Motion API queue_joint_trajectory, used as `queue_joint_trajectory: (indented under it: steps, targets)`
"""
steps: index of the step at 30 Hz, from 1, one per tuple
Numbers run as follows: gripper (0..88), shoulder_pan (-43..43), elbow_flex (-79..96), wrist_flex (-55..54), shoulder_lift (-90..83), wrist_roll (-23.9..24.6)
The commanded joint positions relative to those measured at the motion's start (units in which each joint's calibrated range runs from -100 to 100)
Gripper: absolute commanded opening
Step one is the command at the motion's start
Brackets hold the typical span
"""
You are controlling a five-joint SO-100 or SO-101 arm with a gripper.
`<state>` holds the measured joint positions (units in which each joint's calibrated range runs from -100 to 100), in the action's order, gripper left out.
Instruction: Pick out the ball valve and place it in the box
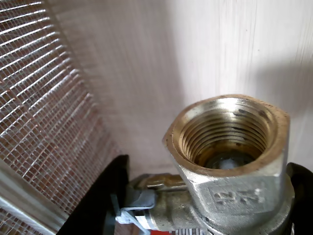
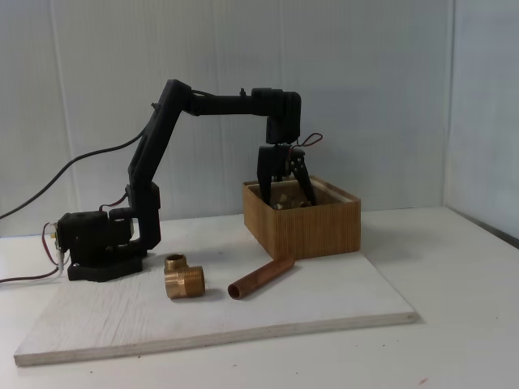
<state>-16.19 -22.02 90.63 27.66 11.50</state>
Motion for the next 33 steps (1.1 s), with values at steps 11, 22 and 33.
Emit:
queue_joint_trajectory:
  steps: [11,22,33]
  targets:
    - [24.7,0.10,2.16,-0.18,-1.25,-0.21]
    - [25.3,0.40,2.16,-0.10,-1.33,-0.32]
    - [41.0,0.47,2.16,0.25,-1.33,-0.32]
